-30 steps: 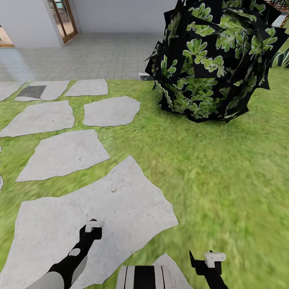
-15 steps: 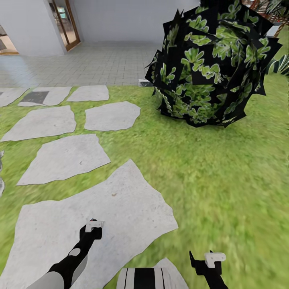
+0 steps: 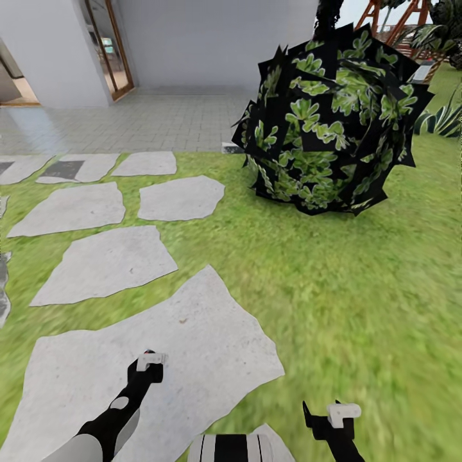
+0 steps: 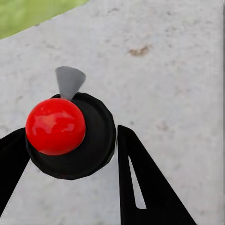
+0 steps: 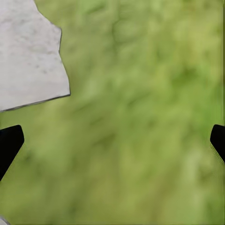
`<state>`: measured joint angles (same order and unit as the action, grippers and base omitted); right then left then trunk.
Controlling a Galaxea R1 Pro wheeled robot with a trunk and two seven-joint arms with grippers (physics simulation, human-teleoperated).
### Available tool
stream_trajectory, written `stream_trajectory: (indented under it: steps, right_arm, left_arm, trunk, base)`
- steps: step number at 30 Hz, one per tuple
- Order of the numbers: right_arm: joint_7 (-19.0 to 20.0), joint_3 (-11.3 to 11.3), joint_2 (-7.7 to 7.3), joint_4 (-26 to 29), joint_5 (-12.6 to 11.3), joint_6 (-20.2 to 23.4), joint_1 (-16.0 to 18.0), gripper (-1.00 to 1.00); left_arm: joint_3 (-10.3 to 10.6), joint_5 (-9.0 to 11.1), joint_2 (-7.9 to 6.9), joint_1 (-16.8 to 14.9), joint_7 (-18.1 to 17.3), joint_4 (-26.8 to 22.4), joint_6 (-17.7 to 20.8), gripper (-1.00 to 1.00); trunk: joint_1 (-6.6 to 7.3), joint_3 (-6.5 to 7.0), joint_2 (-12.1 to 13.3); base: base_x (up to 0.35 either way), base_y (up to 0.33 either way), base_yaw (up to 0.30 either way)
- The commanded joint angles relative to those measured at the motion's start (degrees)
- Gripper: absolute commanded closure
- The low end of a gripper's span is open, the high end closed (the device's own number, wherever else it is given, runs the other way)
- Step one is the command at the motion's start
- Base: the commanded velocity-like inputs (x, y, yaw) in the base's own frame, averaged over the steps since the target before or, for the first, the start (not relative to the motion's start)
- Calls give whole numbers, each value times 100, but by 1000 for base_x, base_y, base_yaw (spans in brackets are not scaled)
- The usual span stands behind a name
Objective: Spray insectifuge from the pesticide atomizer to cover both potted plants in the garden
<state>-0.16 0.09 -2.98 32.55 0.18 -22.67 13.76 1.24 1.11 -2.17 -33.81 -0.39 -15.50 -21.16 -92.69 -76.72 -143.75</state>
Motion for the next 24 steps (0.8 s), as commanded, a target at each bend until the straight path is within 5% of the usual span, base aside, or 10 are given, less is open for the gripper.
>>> stream_trajectory:
  steps: [1, 7, 8, 11, 24]
  right_arm:
    - [-5, 1, -1, -2, 1, -21, -1, -100]
    - [-18, -3, -1, 10, -1, -122, -5, -100]
    - [-13, -8, -8, 15, 6, -523, -7, -100]
    - [-15, -16, -20, 16, 6, -760, -59, -100]
    - [-19, -26, -85, -110, 0, -992, -229, -100]
  left_arm:
    - [13, 12, -4, -6, -5, -1, 0, 100]
    - [-11, 25, -43, -6, 12, 4, 40, 100]
    - [-3, 17, -39, 61, 53, 14, 46, 100]
    - [-11, 20, -38, 205, 60, 12, 50, 100]
    - [-36, 77, 5, 821, 86, 11, 37, 100]
  trunk:
    - [3, 19, 0]
    - [19, 152, 8]
    - [21, 174, 10]
    - [29, 241, 14]
    - [63, 596, 31]
  base:
    - [0, 0, 0]
    - [0, 0, 0]
    - [0, 0, 0]
    - [0, 0, 0]
    - [0, 0, -158]
